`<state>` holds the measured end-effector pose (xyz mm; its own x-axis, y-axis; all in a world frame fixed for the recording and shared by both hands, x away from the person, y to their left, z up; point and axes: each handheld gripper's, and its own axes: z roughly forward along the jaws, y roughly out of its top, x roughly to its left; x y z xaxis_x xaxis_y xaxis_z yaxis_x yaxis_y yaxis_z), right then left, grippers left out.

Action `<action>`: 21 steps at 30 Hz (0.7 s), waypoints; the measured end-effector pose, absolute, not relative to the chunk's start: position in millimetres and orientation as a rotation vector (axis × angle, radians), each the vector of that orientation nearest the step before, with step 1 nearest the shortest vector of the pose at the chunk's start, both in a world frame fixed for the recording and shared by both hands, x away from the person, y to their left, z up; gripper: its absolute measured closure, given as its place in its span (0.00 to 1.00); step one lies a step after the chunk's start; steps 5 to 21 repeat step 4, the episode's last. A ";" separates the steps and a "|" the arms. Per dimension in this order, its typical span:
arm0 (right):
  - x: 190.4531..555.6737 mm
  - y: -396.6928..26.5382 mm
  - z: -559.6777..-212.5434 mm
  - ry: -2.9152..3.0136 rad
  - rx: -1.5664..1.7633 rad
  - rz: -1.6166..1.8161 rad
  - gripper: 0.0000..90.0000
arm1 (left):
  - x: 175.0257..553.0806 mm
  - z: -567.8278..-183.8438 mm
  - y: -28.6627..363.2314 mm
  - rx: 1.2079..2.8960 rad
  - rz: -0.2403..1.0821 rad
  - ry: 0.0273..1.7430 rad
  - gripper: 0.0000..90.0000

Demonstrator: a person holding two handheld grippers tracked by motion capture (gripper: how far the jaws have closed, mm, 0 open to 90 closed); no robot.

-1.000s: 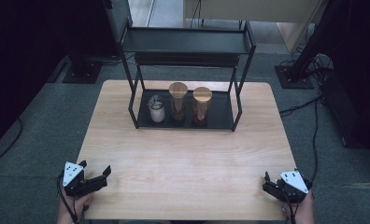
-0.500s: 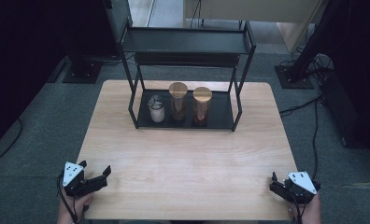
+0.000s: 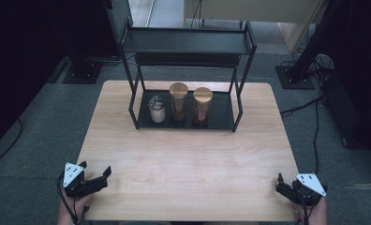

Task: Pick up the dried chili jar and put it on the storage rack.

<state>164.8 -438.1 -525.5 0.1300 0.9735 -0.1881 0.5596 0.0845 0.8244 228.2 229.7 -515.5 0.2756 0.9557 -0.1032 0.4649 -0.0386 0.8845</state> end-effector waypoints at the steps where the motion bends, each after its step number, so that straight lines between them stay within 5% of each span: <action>1: 164.7 -438.8 -525.2 1.532 1.586 0.645 0.02 | 228.4 -515.5 229.6 1.652 0.688 1.326 0.01; 21: 163.7 -441.2 -524.6 1.532 1.598 0.676 0.02 | 228.7 -515.4 229.4 1.657 0.688 1.329 0.01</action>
